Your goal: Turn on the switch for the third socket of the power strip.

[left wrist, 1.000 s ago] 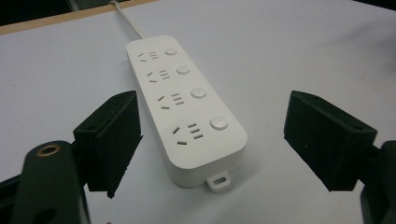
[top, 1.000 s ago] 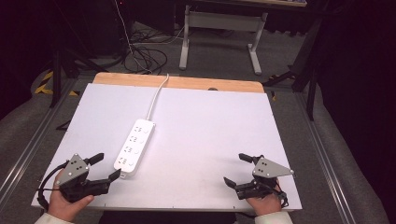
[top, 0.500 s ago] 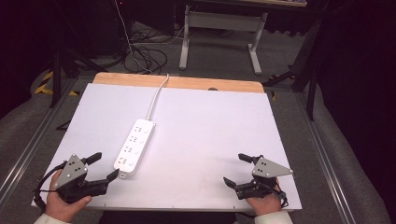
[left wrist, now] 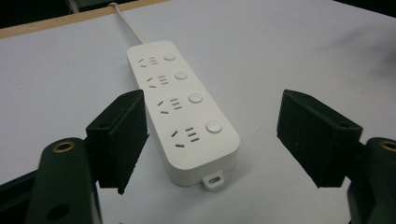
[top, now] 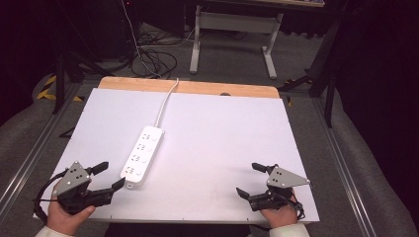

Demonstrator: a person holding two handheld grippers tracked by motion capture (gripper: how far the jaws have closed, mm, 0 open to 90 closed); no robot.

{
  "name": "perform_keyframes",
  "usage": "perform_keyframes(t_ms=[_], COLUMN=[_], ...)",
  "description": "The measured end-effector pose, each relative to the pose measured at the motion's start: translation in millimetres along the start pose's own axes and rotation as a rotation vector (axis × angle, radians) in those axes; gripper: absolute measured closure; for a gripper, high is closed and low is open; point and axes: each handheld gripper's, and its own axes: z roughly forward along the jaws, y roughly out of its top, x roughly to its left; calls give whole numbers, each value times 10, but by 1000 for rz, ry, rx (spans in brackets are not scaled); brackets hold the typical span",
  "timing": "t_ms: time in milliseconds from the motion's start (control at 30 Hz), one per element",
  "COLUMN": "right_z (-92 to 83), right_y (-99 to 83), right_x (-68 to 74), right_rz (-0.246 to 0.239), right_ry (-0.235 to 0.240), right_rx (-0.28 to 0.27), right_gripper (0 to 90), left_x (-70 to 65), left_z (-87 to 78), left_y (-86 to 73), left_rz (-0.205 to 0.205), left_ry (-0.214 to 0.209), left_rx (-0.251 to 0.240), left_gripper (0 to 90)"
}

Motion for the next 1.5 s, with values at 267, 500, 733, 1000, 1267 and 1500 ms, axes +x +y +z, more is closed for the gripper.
perform_keyframes(t_ms=[267, 500, 733, 1000, 1267, 1500], right_z=[8, 33, 43, 53, 55, 57], right_y=[3, 8, 3, 6, 5, 5], right_x=[-2, 17, 13, 21, 25, 25], right_rz=[28, 3, 3, -1, 0, -1], right_ry=[26, 19, 22, 26, 42, 44], right_rx=[-17, 2, 9, 10, 6, 7], right_gripper=[67, 68, 69, 70, 74, 76], left_x=[-36, -32, -42, -52, -55, -29], left_z=[3, 79, 138, 232, 346, 436], left_y=[152, 318, 402, 515, 578, 608], left_rz=[40, 34, 29, 44, 51, 42], left_ry=[23, -5, -14, -16, -19, -27], left_rx=[30, 38, 52, 70, 86, 105], left_gripper=[333, 328, 325, 323, 322, 322])
